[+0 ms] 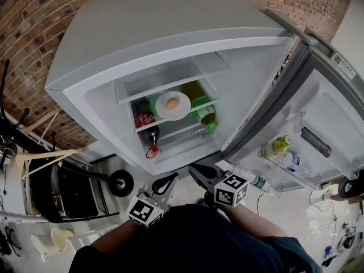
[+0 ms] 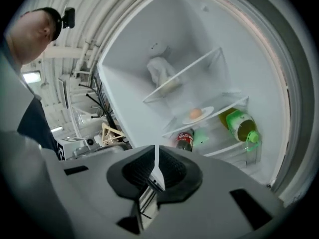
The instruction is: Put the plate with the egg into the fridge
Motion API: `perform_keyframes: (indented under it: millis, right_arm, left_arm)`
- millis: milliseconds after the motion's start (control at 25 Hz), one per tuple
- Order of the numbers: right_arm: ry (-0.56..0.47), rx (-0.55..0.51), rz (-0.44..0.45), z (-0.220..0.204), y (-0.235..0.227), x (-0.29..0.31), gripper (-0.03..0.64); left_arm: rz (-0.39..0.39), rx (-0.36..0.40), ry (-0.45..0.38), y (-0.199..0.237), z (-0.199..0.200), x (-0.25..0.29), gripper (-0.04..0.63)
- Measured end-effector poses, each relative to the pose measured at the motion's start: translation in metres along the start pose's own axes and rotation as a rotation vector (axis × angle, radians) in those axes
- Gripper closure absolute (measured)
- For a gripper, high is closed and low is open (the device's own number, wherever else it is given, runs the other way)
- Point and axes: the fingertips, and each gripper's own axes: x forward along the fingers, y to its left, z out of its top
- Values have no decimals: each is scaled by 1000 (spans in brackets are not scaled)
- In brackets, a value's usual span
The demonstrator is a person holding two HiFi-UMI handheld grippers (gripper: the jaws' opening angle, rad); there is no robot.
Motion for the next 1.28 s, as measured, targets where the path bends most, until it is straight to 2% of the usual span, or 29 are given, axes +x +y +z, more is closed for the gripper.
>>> perform_keyframes:
  millis: [240,440,560,720,1280]
  right_arm:
    - [-14,-268,-48,-1,17,-3,598]
    - [-17,-388,-76,-2,24,-3,604]
    - [-26,-408,-78,-1,26,-4,606]
    - [-32,-424,-74,-1,28,-5,606]
    - [-26,-440,-80,-2,29,-9,606]
  left_arm:
    - [-15,32,19,-2,-5,-1,591]
    - [-8,0,7,-2,-3,-1,591]
    - [-6,-1,5,-3,-2,-1,591]
    - [-10,34,24,-3,-4,-3,591]
    - [-1,21,18,-6,-3,-5,591]
